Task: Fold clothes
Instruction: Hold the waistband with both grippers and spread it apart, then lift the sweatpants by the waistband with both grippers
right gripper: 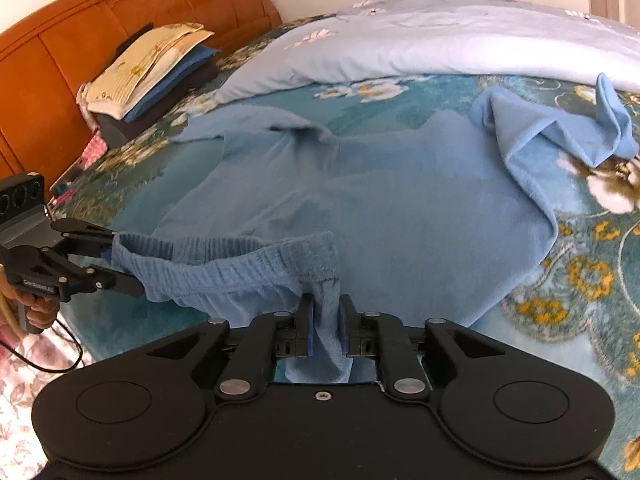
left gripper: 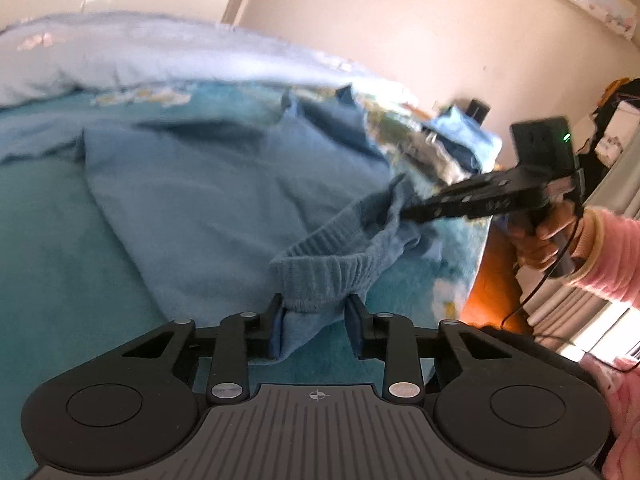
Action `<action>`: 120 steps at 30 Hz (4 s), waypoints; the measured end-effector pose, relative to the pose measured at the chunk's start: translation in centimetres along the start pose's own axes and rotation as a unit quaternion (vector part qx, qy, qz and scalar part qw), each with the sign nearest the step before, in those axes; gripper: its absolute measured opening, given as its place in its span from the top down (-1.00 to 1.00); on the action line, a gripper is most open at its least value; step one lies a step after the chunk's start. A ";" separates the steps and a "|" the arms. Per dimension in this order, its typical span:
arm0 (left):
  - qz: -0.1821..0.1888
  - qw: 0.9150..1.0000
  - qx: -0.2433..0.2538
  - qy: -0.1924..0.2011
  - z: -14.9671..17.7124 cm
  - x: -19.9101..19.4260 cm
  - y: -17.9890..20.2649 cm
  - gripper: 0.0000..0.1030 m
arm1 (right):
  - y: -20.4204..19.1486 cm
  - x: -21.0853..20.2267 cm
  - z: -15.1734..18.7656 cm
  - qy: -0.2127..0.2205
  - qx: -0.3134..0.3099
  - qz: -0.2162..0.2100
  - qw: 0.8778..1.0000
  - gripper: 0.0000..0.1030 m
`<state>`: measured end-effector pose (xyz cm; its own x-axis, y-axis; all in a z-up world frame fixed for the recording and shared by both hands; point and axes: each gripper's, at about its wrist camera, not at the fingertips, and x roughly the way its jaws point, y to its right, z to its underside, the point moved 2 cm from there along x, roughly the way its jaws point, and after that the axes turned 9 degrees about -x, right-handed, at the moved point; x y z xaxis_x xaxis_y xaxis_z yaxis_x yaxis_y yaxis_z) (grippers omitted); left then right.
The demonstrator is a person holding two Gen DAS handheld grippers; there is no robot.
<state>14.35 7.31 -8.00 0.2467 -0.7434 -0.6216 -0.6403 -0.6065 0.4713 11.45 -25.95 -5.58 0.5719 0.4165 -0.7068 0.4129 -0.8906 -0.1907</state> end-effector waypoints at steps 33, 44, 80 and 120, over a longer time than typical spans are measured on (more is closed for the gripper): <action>-0.107 0.991 0.020 0.077 1.0 0.2 2.7 0.46 | -1.3 0.4 1.0 0.003 -0.002 -0.007 1.000 0.90; -0.176 0.971 -0.002 0.162 -3.2 -2.9 5.1 0.72 | -1.9 -2.4 -4.0 0.102 -0.011 0.089 0.991 0.92; -0.378 0.837 0.145 0.367 -22.0 -15.4 27.4 0.79 | -9.0 -23.1 -24.4 0.369 -0.124 0.308 0.868 0.94; -0.462 0.790 0.206 0.346 -25.2 -13.9 30.0 0.79 | -10.0 -30.3 -27.3 0.400 -0.151 0.315 0.847 0.94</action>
<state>10.00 -7.66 30.54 0.9947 -0.1001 -0.0232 -0.1023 -0.9430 -0.3168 9.36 -24.68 36.37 0.9939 -0.0261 0.1070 -0.0594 -0.9450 0.3215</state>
